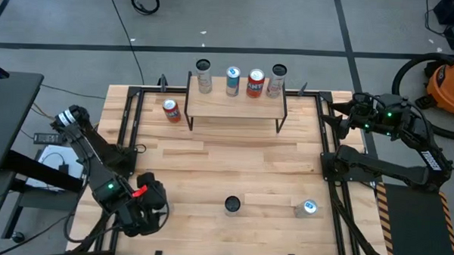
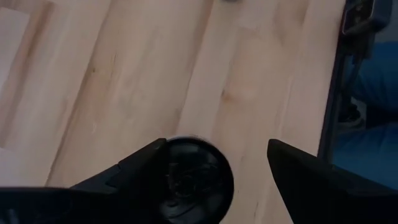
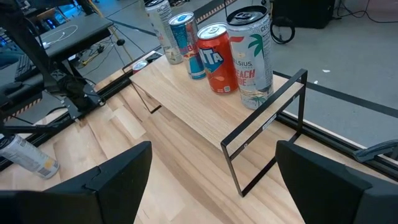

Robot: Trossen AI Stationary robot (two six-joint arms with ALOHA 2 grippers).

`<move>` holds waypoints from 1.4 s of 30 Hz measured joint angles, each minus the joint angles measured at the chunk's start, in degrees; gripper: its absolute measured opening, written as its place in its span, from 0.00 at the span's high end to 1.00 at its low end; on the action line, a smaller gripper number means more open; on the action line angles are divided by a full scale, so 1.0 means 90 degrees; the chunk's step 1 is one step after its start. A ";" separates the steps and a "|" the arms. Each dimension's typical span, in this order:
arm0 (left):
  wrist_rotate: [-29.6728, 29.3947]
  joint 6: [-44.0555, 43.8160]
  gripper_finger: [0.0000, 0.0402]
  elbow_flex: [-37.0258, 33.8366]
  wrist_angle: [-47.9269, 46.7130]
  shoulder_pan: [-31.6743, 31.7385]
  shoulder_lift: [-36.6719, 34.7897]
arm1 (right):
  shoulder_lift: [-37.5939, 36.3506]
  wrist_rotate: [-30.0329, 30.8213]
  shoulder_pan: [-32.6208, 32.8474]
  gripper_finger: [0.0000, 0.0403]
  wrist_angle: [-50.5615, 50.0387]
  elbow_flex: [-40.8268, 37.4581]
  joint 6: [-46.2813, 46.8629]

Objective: Place canned beverage on shelf
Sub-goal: Put the white yellow soda can on the shelf aligned with the other white yellow soda can

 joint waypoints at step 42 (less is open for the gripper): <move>0.0004 0.3106 0.28 0.0033 -0.0644 0.0017 -0.0017 | -0.0002 0.0000 0.0002 0.13 0.0002 0.0000 0.0510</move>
